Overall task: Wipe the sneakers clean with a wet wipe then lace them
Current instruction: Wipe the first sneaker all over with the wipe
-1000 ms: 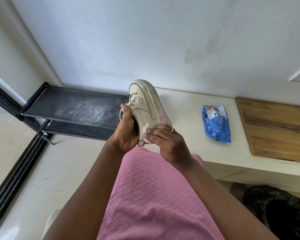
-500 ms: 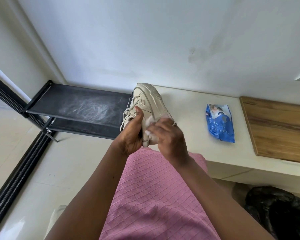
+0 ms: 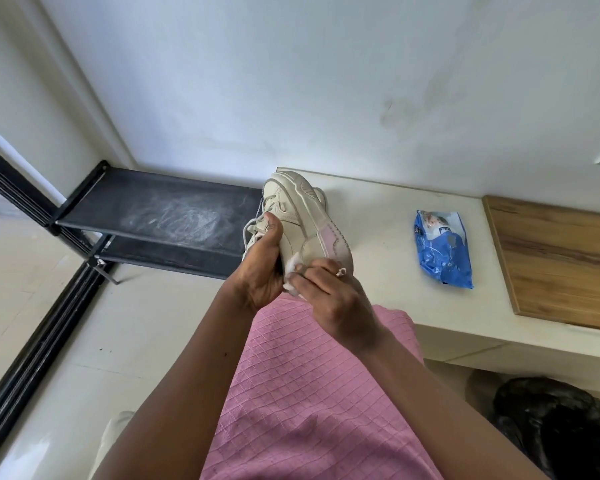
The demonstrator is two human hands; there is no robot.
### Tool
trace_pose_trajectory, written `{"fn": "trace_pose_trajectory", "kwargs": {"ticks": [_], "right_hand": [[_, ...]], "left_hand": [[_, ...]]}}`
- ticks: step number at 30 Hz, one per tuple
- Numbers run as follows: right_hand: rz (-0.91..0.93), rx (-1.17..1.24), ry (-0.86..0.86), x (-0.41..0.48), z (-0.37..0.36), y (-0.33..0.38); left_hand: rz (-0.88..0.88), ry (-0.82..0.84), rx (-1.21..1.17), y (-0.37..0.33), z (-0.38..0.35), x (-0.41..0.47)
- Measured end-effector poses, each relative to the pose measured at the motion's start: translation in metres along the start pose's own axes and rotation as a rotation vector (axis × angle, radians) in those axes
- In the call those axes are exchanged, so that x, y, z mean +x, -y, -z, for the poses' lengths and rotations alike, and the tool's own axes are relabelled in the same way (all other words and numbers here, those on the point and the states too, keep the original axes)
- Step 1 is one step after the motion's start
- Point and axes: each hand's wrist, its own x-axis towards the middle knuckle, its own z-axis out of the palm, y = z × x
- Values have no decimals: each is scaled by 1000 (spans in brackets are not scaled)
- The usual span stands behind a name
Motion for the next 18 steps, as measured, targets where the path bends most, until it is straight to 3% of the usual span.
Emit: {"fn": "trace_pose_trajectory", "kwargs": {"ticks": [2, 8, 18], "right_hand": [[-45, -31, -17, -2, 2, -8], [-447, -74, -60, 40, -2, -26], [-407, -137, 44, 21, 8, -4]], "left_hand": [[3, -12, 42, 0, -1, -3], [-43, -11, 196, 5, -14, -6], [-50, -21, 208, 8, -6, -7]]}}
